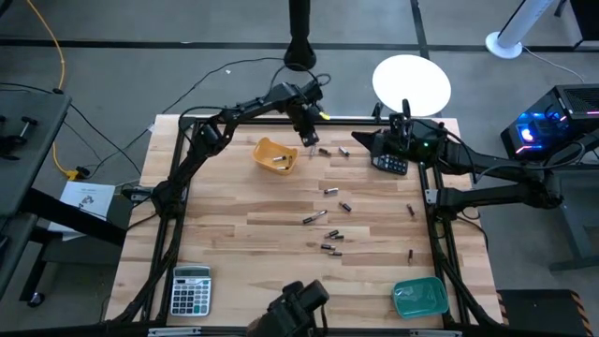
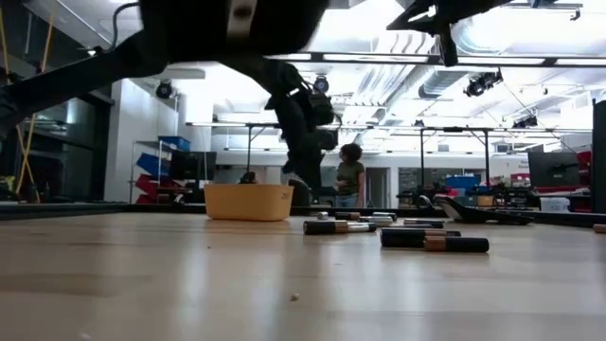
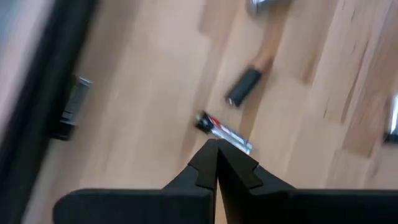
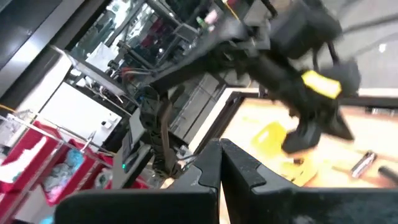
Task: Sort batteries
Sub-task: Put the silver battery into the yellow bin
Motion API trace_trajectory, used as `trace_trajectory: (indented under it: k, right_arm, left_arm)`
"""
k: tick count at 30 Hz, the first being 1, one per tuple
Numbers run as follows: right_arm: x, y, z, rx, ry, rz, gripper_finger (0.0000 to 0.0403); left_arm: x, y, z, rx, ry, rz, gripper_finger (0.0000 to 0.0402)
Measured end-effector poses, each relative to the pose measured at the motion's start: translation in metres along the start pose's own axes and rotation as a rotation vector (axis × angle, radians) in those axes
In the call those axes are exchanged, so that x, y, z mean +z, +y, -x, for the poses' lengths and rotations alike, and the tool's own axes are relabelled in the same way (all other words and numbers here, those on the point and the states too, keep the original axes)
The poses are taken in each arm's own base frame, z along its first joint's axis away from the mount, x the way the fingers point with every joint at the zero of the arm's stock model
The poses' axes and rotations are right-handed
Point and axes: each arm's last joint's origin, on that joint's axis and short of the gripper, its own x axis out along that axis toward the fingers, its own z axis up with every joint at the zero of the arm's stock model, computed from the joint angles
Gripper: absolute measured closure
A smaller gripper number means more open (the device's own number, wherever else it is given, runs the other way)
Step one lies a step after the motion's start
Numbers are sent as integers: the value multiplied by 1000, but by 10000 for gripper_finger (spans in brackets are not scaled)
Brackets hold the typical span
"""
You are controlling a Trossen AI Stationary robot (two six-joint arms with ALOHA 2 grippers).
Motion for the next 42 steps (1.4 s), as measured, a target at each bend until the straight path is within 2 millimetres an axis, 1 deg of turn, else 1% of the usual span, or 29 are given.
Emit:
trace_trajectory:
  k: [2,5,9,11,13,16,19,21,23,25,27,29,32,35,38,42]
  right_arm:
    - [-1,-5,-7,-1,40,-24,402]
    - [-4,-16,-22,-10,127,-60,402]
    - [-7,-40,-46,-89,216,-91,402]
    - [-7,-55,-56,-134,246,-110,402]
    - [-4,-66,-67,-170,287,-128,402]
    - [6,-76,-85,-192,347,-95,402]
    - [20,-81,-103,-244,407,-18,402]
    - [27,-86,-112,-306,471,31,402]
    - [33,-93,-119,-360,528,69,402]
    - [38,-100,-125,-399,577,99,402]
    - [39,-108,-128,-432,623,119,402]
    - [37,-117,-129,-458,663,131,402]
    - [34,-128,-129,-493,724,140,402]
    - [29,-135,-132,-502,765,159,402]
    - [26,-140,-136,-484,791,204,402]
    - [20,-149,-142,-500,822,222,402]
  left_arm:
    - [3,5,10,13,-25,16,401]
    - [0,14,21,24,-25,60,401]
    - [-9,26,41,28,-2,124,401]
    - [-12,32,58,35,-20,153,401]
    - [-14,38,80,45,-66,201,401]
    - [-14,42,112,71,-164,234,401]
    - [-12,37,136,55,-251,237,401]
    - [-11,27,144,31,-287,227,401]
    - [-14,17,145,21,-288,214,401]
    - [-21,6,139,11,-284,206,401]
    - [-33,-5,129,-2,-284,218,401]
    - [-50,-15,119,-13,-316,245,401]
    - [-88,-32,105,-38,-385,315,401]
    - [-131,-49,100,-69,-448,395,401]
    - [-164,-66,110,-84,-530,422,401]
    - [-194,-84,135,-88,-631,397,401]
